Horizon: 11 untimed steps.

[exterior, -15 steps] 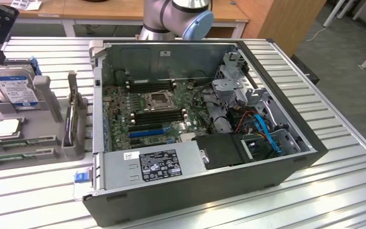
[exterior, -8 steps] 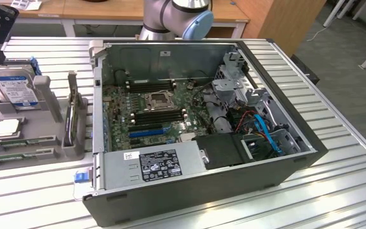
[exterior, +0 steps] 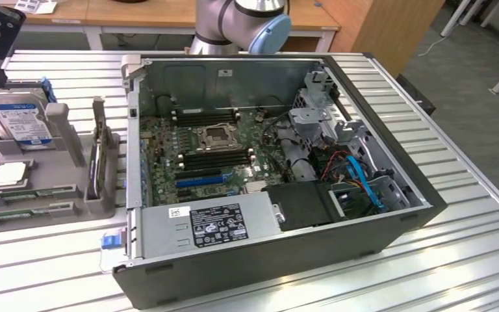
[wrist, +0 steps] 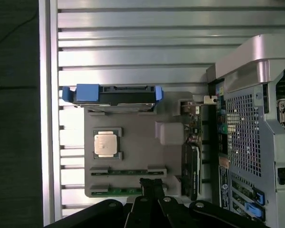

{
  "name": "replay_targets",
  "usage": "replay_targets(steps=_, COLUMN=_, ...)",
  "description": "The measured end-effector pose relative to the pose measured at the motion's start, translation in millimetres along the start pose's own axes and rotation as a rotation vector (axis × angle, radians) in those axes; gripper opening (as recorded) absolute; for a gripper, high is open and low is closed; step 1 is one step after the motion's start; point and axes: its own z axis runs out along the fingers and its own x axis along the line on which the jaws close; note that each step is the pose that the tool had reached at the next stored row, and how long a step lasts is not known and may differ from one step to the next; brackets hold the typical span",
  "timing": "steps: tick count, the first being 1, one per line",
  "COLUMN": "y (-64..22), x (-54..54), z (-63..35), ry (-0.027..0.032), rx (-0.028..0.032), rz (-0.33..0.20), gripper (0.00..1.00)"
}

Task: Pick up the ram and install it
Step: 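Pick up the ram and move it above insertion slot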

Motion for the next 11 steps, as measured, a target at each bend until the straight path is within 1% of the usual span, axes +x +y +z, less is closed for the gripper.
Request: replay_targets(steps=11, y=0.0, x=-0.1, z=0.1, ry=0.0088, rx=-0.0047, rz=-0.199, gripper=0.11)
